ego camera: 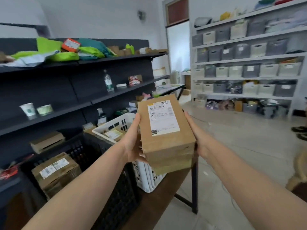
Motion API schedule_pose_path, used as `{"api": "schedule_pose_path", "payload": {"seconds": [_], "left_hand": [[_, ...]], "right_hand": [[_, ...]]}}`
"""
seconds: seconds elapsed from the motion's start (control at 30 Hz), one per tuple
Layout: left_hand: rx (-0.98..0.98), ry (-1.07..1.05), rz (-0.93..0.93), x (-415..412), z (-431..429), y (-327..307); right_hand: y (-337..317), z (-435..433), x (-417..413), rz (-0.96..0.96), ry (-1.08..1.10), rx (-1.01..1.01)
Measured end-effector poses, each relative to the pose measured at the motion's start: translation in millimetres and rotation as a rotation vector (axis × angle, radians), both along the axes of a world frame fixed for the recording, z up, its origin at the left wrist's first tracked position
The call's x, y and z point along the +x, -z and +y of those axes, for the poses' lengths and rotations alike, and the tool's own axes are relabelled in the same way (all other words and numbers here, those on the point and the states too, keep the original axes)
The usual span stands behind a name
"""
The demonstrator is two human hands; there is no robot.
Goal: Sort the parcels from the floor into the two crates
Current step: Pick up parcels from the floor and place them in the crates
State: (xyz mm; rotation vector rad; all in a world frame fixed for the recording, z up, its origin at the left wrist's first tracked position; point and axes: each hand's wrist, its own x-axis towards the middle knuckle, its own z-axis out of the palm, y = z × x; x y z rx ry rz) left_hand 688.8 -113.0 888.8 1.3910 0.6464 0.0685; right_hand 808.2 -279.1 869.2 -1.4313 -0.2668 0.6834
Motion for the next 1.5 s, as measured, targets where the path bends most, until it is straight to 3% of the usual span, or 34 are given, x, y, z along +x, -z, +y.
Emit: {"api": "schedule_pose_path", "payload": {"seconds": [0.27, 0.8, 1.23, 1.5], "left_hand": [[0.019, -0.191, -0.027, 46.1, 62.1, -17.1], [-0.031, -0.415, -0.020, 144.4, 170.6, 10.2], [-0.158, -0.669, 0.032, 247.3, 226.6, 34.4], [-0.131, -0.876, 0.065, 267.0, 264.0, 53.0]], "right_hand": [[-16.9, 84.3, 75.7, 0.004, -0.214, 0.068], [-1.6, 225.2, 194.5, 0.078, -0.384, 0.070], [29.0, 337.3, 319.4, 0.195, -0.634, -0.048], [48.7, 394.3, 343.9, 0.207, -0.810, -0.109]]}}
